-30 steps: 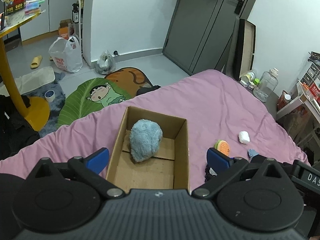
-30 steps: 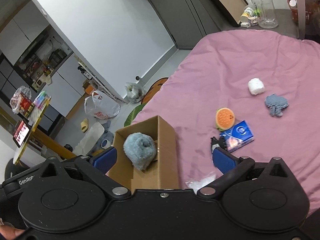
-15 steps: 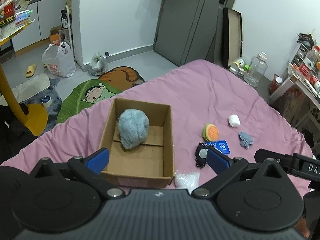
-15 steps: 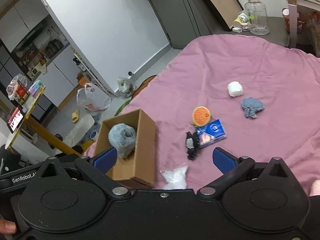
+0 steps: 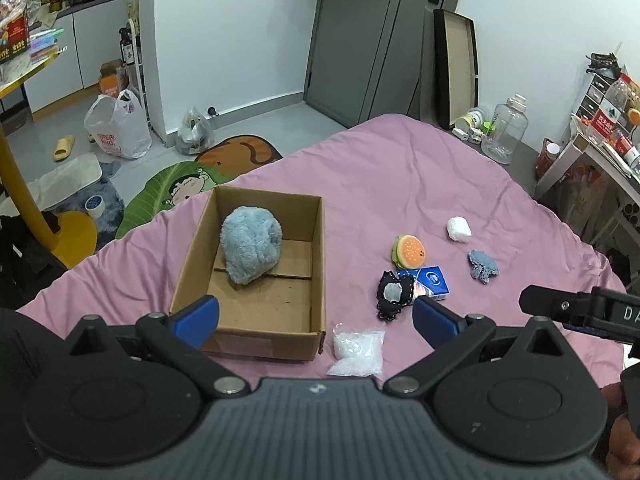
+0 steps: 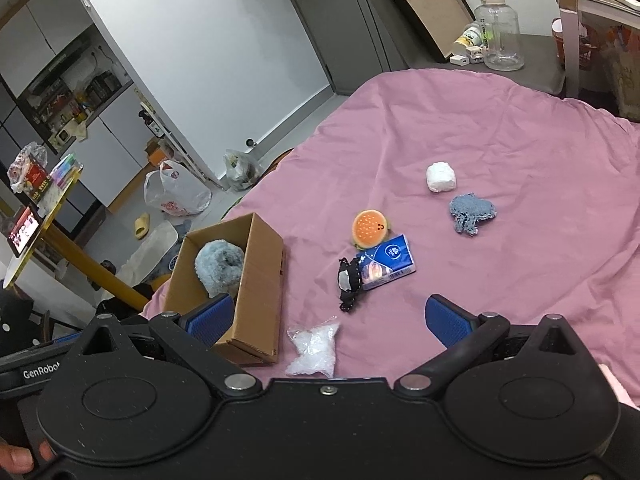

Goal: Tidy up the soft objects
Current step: 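Withdraw the left gripper and move it toward the plastic bag of filling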

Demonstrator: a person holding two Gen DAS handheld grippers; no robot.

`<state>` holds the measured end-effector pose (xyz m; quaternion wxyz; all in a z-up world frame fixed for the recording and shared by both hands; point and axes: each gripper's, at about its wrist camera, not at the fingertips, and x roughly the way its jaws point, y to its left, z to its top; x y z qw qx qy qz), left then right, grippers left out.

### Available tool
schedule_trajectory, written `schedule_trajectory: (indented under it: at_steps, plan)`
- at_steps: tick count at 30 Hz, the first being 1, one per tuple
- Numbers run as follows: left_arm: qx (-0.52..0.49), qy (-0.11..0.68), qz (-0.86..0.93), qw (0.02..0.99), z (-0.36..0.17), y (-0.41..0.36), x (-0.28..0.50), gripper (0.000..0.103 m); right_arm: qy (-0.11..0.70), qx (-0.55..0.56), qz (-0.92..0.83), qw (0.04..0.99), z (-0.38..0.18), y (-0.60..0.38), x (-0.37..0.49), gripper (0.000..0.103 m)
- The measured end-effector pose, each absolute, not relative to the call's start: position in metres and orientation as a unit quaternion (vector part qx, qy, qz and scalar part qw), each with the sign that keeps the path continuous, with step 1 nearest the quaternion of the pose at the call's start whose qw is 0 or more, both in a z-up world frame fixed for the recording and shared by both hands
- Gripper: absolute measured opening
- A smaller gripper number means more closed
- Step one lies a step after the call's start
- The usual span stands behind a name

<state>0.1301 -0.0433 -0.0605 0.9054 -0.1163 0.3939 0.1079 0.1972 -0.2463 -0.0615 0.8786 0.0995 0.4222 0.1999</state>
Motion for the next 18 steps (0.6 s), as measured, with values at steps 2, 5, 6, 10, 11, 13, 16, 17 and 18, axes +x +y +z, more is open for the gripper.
schedule_trajectory:
  at_steps: [2,5,6,10,11,13,16,17,18]
  plan:
    - [-0.109,0.396,0.107,0.905,-0.061,-0.049,0.132,0.102,0.422,0.108,0.204,0.877,-0.062,-0.251,0.199,0.103]
    - [-0.104,0.403,0.103,0.903,-0.065,-0.059,0.134,0.102,0.425,0.118,0.204,0.874,-0.066,-0.259,0.203,0.103]
    - [-0.102,0.405,0.103,0.903,-0.066,-0.062,0.135,0.101,0.427,0.12,0.204,0.873,-0.068,-0.261,0.203,0.103]
    - [-0.098,0.411,0.103,0.9,-0.072,-0.072,0.139,0.1,0.432,0.127,0.208,0.869,-0.075,-0.269,0.207,0.102]
    - [-0.1,0.413,0.103,0.899,-0.073,-0.074,0.139,0.1,0.432,0.127,0.209,0.868,-0.076,-0.269,0.207,0.102]
    - [-0.102,0.416,0.103,0.898,-0.076,-0.078,0.142,0.1,0.435,0.128,0.212,0.866,-0.079,-0.272,0.209,0.101]
    - [-0.106,0.422,0.103,0.894,-0.081,-0.083,0.145,0.099,0.442,0.123,0.216,0.862,-0.084,-0.273,0.212,0.098]
    - [-0.107,0.424,0.103,0.894,-0.082,-0.084,0.146,0.099,0.445,0.121,0.218,0.86,-0.086,-0.273,0.214,0.097]
    - [-0.11,0.425,0.104,0.892,-0.084,-0.086,0.148,0.097,0.449,0.12,0.219,0.858,-0.088,-0.273,0.216,0.096]
